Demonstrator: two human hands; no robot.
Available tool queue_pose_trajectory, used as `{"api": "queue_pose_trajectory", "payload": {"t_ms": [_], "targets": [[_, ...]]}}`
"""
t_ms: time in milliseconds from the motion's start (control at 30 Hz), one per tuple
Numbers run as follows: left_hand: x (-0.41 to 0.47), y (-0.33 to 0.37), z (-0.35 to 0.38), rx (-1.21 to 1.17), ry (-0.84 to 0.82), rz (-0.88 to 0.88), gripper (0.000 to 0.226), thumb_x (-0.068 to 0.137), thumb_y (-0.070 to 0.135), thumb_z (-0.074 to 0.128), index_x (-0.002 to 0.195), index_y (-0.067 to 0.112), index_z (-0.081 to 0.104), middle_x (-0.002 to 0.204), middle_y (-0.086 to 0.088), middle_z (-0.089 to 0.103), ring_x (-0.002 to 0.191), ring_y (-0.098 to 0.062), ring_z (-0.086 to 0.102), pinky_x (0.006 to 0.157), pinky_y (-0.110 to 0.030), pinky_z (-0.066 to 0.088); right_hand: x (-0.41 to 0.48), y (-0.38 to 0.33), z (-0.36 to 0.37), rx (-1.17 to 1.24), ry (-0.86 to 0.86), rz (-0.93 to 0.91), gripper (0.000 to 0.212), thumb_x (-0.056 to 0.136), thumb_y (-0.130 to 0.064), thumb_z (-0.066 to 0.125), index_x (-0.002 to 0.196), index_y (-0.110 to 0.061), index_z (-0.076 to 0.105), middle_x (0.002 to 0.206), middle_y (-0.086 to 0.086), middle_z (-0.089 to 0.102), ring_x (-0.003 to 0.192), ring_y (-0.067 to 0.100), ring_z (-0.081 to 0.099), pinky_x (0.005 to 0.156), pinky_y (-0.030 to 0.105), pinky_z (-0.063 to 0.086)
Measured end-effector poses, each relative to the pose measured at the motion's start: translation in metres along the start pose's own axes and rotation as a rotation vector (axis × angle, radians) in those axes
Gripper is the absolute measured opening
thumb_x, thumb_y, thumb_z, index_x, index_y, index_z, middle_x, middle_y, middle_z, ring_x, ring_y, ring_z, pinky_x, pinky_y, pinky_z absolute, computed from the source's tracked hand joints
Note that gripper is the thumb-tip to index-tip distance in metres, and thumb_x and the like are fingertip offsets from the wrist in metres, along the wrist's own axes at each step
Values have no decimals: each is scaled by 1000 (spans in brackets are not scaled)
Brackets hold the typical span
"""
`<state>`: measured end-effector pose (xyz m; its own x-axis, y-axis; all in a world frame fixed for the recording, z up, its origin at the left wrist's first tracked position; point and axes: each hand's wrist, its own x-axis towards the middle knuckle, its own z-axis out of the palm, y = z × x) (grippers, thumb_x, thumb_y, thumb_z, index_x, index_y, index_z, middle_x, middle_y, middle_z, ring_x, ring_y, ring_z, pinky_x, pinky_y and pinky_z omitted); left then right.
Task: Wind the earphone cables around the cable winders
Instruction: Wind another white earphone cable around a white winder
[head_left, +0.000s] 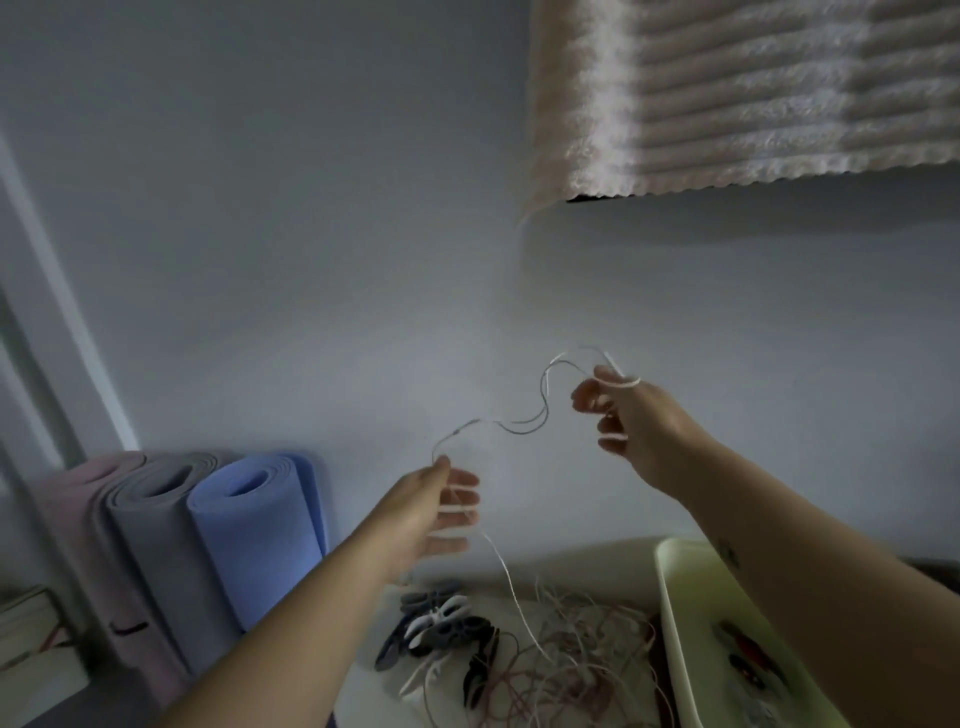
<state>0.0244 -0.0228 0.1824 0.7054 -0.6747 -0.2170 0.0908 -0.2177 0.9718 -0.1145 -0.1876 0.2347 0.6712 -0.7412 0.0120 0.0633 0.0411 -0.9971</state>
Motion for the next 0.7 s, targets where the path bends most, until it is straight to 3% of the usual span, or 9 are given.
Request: {"api": "queue_pose_trajectory", "payload": {"t_ms": [100,200,300,400,467,567,700], "targets": [[-11,38,4,-223,-66,85,43,104,36,30,105,6,61,99,-14,64,87,-26,66,79,-42,56,-13,28,11,-58,-231,84,41,103,-31,32,81,-9,59,93,9,66,66,17,48,65,29,40],[-21,74,9,-353,-107,188,42,104,36,30,98,8,61,90,-10,65,84,-26,67,78,-41,55,-22,52,26,17,-418,166,38,103,-29,32,96,-1,57,112,14,65,60,23,59,66,34,49],[-29,99,12,-395,-109,292,42,105,35,29,96,10,61,85,-8,66,77,-22,70,76,-38,56,-25,58,35,21,-545,183,41,103,-29,30,78,-5,54,99,14,69,61,26,64,70,37,52],[-35,115,10,-455,-29,424,38,106,31,29,91,12,59,82,-5,61,73,-18,67,78,-36,53,-21,51,31,-71,-486,112,42,102,-28,33,79,-5,59,81,10,61,65,24,65,71,34,51],[-36,123,3,-525,43,501,37,105,30,29,90,14,59,80,-4,58,74,-17,67,81,-36,53,-16,44,24,-171,-434,83,40,102,-27,36,85,-4,64,79,9,58,66,23,65,68,32,51],[-35,133,-16,-646,128,592,41,106,33,29,87,15,60,70,0,57,61,-11,64,74,-31,55,-9,34,16,-411,-330,92,35,102,-22,37,89,-4,64,84,8,58,69,22,63,67,29,51],[-34,134,-35,-616,245,619,40,106,32,31,85,17,62,52,7,42,40,-5,39,62,-23,50,-2,16,17,-467,-146,-2,40,102,-22,37,80,-4,64,71,8,57,62,20,59,59,25,47]]}}
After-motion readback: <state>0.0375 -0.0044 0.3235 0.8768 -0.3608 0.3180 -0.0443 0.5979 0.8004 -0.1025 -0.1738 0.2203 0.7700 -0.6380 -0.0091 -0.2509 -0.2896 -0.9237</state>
